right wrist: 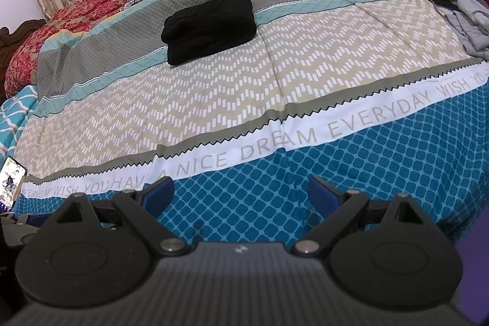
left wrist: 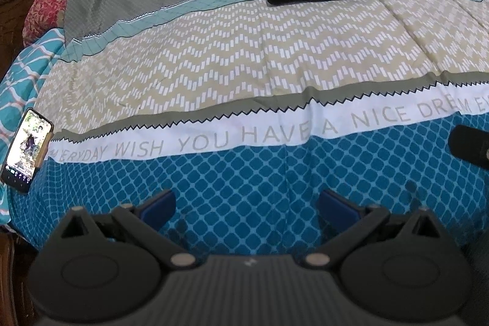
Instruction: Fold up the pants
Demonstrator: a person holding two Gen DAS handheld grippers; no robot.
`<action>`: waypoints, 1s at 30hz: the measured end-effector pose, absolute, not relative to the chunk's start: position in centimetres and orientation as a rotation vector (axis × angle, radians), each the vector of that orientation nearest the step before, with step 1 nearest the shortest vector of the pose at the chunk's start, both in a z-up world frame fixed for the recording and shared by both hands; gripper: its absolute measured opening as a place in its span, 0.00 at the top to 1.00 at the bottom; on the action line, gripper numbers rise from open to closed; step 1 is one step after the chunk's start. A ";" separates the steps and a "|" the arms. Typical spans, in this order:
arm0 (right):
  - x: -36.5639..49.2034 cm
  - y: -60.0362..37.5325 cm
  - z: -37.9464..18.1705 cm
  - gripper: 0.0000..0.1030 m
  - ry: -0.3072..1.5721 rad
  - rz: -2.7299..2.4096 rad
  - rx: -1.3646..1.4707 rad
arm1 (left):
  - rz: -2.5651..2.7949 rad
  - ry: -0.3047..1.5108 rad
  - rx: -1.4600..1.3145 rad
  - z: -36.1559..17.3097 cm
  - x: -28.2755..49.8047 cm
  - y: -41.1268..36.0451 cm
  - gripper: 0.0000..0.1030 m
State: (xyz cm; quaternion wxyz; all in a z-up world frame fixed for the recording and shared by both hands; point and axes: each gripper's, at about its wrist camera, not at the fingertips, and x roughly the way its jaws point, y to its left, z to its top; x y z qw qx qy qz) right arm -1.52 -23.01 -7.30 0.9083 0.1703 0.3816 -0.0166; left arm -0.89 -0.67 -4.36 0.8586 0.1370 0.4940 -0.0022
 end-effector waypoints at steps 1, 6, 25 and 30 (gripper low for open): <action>-1.5 -23.0 -7.3 0.07 0.789 -0.033 0.351 | -0.004 1.039 0.287 -4.4 -0.9 -0.7 0.00; -1.5 -22.9 -7.3 0.07 0.789 -0.033 0.351 | -0.006 1.041 0.287 -4.4 -0.9 -0.7 0.00; -1.5 -23.1 -7.5 0.07 0.794 -0.028 0.359 | -0.020 1.053 0.281 -4.7 -1.0 -0.8 0.00; -1.5 -23.1 -7.5 0.07 0.793 -0.030 0.359 | -0.020 1.055 0.280 -4.7 -1.0 -0.8 0.00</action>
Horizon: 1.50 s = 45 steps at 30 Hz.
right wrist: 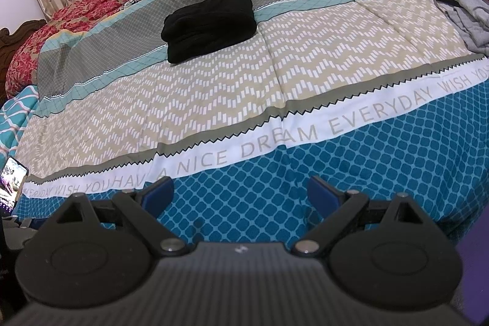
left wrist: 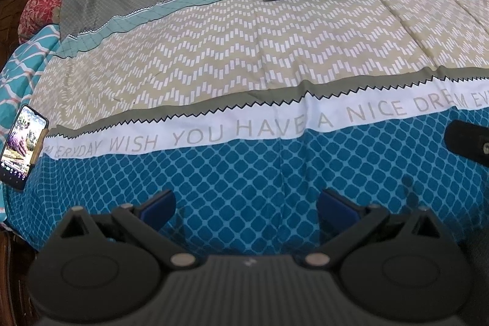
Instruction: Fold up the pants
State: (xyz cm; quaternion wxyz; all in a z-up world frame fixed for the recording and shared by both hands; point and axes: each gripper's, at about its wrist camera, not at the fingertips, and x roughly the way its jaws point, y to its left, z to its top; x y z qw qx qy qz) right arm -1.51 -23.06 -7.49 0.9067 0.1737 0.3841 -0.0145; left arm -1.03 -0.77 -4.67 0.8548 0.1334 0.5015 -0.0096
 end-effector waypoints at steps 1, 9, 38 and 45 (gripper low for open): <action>-1.5 -23.1 -7.5 0.07 0.794 -0.030 0.359 | -0.021 1.054 0.281 -4.7 -1.1 -0.8 0.00; -1.5 -23.1 -7.5 0.07 0.794 -0.029 0.360 | -0.026 1.056 0.284 -4.7 -1.1 -0.8 0.00; -1.5 -22.9 -7.6 0.07 0.800 -0.028 0.364 | -0.036 1.058 0.290 -4.7 -1.1 -0.9 0.00; -1.5 -22.8 -7.6 0.07 0.801 -0.034 0.356 | -0.038 1.057 0.286 -4.6 -1.1 -1.0 0.00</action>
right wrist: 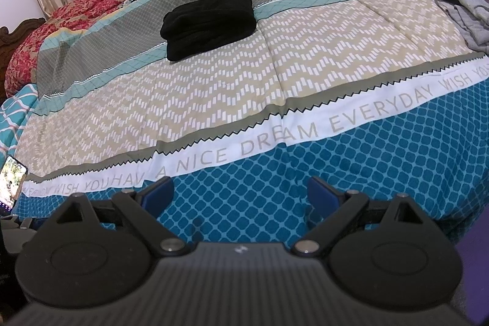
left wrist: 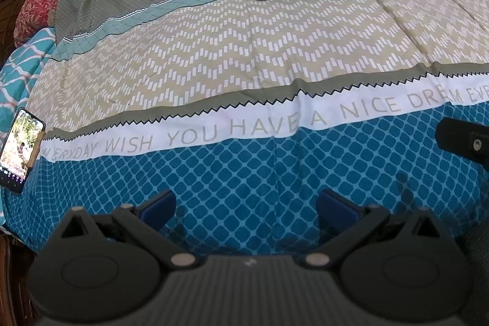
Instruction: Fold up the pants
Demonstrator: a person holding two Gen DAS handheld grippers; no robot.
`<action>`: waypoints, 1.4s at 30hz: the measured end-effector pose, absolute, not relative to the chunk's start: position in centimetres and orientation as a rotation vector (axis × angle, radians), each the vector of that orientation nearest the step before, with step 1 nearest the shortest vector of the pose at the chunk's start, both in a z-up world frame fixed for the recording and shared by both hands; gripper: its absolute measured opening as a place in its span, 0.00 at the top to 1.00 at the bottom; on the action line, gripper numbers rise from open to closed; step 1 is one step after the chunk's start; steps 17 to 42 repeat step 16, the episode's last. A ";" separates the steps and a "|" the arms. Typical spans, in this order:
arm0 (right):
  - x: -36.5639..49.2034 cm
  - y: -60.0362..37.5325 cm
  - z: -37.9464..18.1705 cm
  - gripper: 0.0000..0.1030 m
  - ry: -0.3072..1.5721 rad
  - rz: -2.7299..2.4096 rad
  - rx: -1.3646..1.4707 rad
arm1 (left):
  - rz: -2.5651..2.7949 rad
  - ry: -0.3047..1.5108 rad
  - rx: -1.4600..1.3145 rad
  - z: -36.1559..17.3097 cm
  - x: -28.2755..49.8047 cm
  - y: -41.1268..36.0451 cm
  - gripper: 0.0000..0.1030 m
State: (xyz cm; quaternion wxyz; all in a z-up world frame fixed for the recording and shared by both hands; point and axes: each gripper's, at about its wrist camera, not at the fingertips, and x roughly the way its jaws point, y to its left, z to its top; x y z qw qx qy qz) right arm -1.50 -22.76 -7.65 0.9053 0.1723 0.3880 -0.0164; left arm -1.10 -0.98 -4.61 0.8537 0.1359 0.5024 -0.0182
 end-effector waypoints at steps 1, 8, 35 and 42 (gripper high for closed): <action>-1.5 -22.7 -7.7 0.07 0.803 -0.034 0.355 | -0.039 1.056 0.284 -4.6 -1.1 -0.9 0.00; -1.5 -22.9 -7.1 0.07 0.785 -0.029 0.332 | -0.042 1.026 0.266 -3.8 -1.1 -0.8 0.00; -1.6 -22.7 -6.8 0.07 0.775 -0.029 0.316 | -0.059 0.981 0.228 -2.9 -1.4 -0.5 0.00; -1.6 -22.7 -6.8 0.07 0.775 -0.029 0.316 | -0.059 0.981 0.228 -2.9 -1.4 -0.5 0.00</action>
